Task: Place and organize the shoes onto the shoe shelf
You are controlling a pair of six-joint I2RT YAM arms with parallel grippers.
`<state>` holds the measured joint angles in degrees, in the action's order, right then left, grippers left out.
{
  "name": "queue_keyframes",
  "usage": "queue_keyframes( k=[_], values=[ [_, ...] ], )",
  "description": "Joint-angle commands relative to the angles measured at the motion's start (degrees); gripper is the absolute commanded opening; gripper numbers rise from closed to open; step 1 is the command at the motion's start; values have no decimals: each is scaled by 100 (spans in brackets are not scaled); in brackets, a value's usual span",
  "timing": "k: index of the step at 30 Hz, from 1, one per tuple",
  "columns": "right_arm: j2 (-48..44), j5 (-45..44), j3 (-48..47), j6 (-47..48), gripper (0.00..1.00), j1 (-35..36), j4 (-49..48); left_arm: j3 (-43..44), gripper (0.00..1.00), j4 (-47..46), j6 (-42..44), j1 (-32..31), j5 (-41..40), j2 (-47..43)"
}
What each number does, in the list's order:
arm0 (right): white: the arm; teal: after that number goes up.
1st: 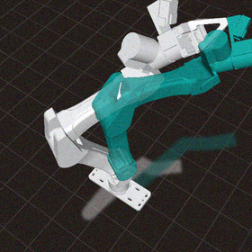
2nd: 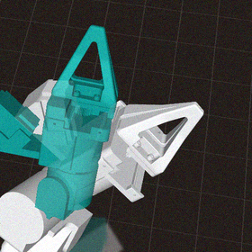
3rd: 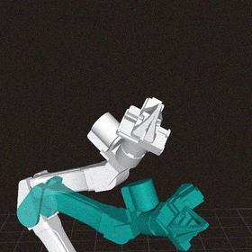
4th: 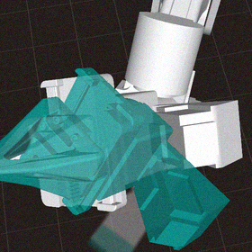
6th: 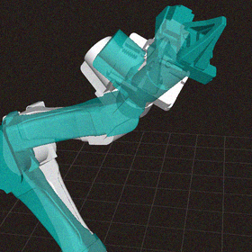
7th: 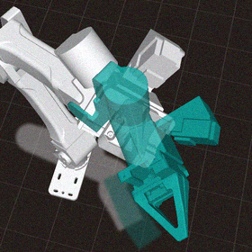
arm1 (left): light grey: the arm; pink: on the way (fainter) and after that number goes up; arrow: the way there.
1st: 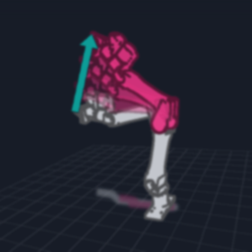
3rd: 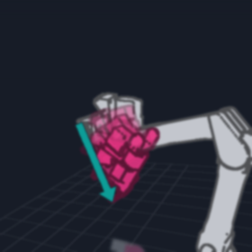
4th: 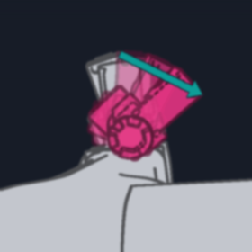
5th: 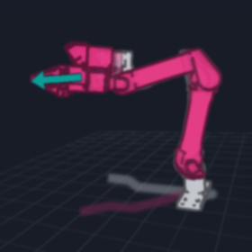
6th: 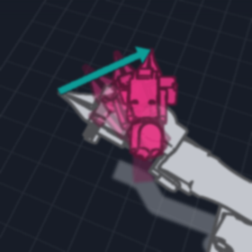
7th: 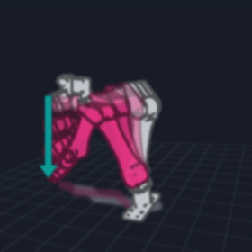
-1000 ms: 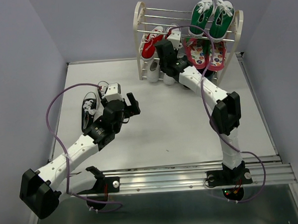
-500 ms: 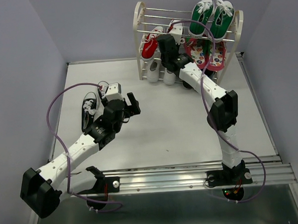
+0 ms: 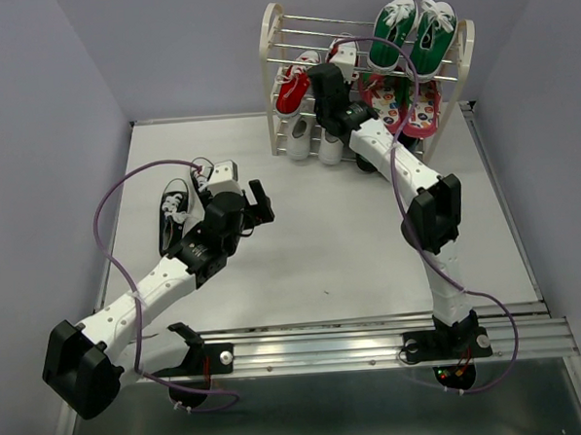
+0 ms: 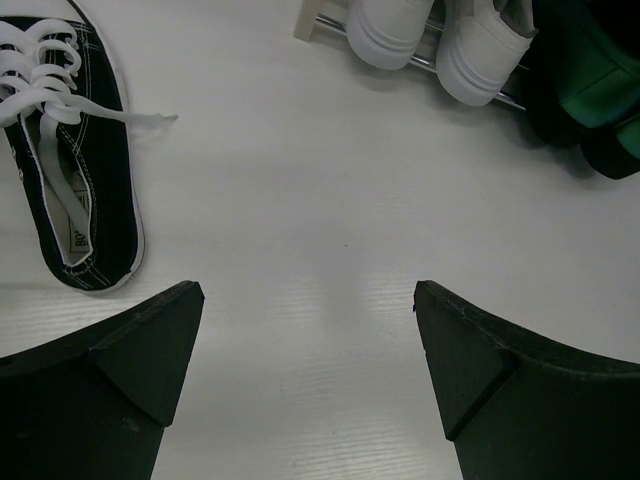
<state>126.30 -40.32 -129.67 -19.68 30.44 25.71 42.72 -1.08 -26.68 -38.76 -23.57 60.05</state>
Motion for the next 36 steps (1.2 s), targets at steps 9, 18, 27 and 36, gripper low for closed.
queue_keyframes(
  k=[9, 18, 27, 36],
  values=[
    [-9, -37, -252, -115, 11, -82, -647, -36, 99, -182, -22, 71, 2, -72],
    [149, -161, -410, -229, 22, -82, -647, -44, 99, -94, -101, 71, -42, -169],
    [211, -12, -524, -334, 39, -82, -655, -44, 99, -50, -145, 79, -60, -178],
    [-167, 252, 194, -220, 100, -82, -629, -62, 99, 12, -180, 88, -104, -275]
  ],
)
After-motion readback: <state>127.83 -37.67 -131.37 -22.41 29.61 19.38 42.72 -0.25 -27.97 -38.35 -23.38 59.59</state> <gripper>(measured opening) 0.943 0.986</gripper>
